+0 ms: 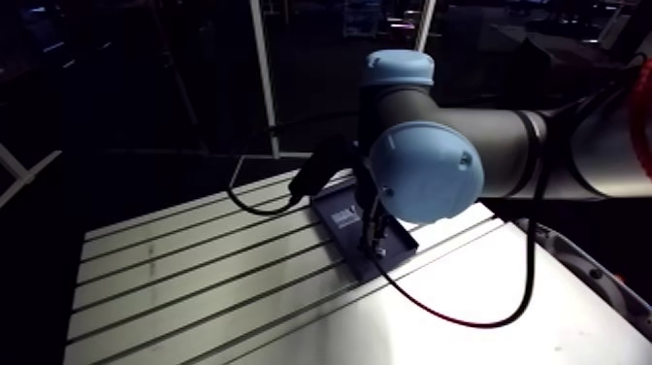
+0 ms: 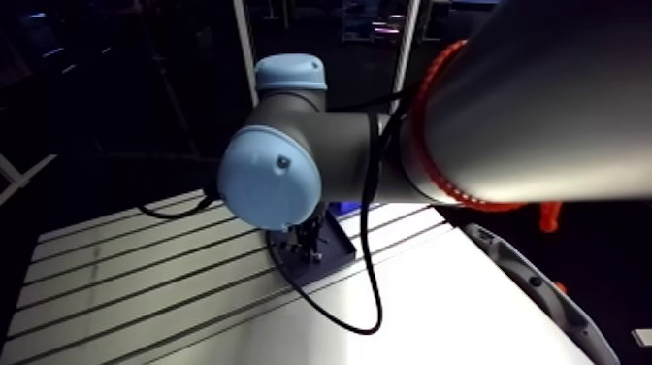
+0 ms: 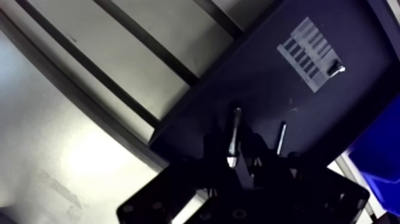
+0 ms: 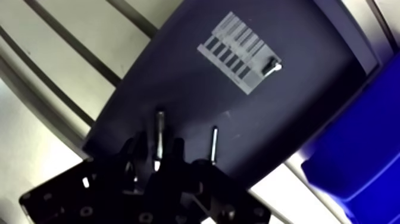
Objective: Pick up the M10 bolt from the tray and put it into the blue bin.
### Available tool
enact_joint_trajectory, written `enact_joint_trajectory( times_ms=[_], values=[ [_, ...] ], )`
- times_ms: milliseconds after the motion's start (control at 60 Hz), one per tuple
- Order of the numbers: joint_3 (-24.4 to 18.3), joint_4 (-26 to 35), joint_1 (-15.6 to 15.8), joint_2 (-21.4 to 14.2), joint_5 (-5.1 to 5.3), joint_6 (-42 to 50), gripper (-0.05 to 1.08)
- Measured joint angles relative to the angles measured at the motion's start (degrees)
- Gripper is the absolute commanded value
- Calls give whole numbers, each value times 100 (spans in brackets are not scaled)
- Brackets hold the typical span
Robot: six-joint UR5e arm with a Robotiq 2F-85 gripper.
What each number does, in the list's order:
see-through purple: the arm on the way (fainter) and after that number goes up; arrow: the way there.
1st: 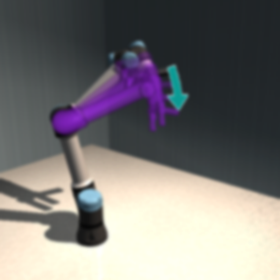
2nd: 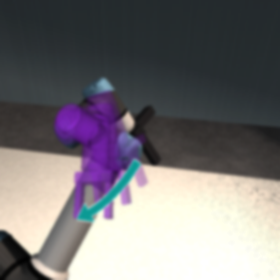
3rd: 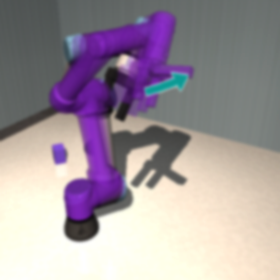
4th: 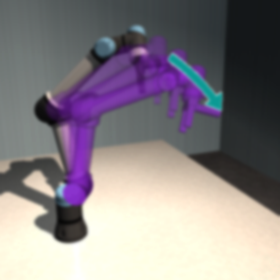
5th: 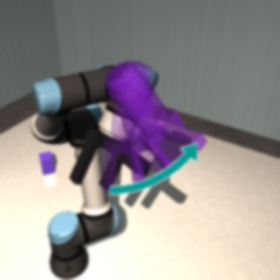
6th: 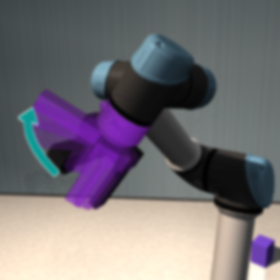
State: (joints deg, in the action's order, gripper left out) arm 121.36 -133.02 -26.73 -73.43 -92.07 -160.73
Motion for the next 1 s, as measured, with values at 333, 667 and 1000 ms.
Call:
enact_joint_trajectory(
  times_ms=[333, 667, 1000],
  values=[
    [22, 0, 1, 0, -8, 0, 72],
    [24, -1, 4, -3, -9, -2, 79],
    [30, -91, 17, 0, -4, -10, 92]
  ],
)
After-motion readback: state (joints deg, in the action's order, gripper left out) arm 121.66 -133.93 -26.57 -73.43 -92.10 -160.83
